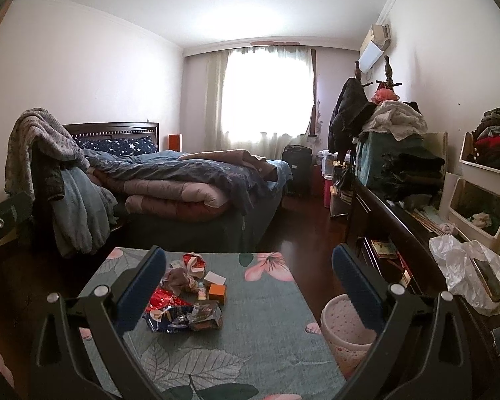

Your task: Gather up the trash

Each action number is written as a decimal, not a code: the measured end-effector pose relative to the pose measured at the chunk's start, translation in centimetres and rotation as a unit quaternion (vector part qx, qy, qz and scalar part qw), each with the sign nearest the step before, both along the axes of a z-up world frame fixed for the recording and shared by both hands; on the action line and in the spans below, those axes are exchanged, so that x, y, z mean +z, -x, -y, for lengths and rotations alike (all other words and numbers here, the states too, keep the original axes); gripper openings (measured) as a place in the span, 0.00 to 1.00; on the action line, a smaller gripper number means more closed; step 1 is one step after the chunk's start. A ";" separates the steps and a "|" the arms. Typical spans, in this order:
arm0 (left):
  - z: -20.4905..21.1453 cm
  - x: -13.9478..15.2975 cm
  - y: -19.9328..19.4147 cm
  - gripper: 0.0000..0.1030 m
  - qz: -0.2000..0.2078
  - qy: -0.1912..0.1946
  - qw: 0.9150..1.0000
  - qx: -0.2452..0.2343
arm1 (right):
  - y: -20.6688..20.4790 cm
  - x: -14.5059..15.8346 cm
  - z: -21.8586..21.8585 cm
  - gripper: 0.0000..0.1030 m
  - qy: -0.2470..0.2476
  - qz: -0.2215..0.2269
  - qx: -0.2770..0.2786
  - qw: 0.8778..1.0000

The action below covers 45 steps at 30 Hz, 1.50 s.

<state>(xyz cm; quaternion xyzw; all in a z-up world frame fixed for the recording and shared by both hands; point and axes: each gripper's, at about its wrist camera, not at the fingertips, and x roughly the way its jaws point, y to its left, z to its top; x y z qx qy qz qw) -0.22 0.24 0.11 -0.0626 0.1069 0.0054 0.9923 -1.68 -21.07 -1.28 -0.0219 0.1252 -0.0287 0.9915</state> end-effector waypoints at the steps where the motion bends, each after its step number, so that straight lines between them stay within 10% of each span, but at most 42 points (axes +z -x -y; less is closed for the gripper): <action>1: 0.0 0.0 0.0 0.97 0.000 0.000 1.000 0.000 | 0.0 0.0 0.0 0.97 0.000 -0.001 0.001 1.000; 45: 1.5 -2.5 -2.1 0.97 -0.026 0.006 1.000 -0.009 | -2.1 -1.3 0.3 0.97 0.006 -0.029 0.002 1.000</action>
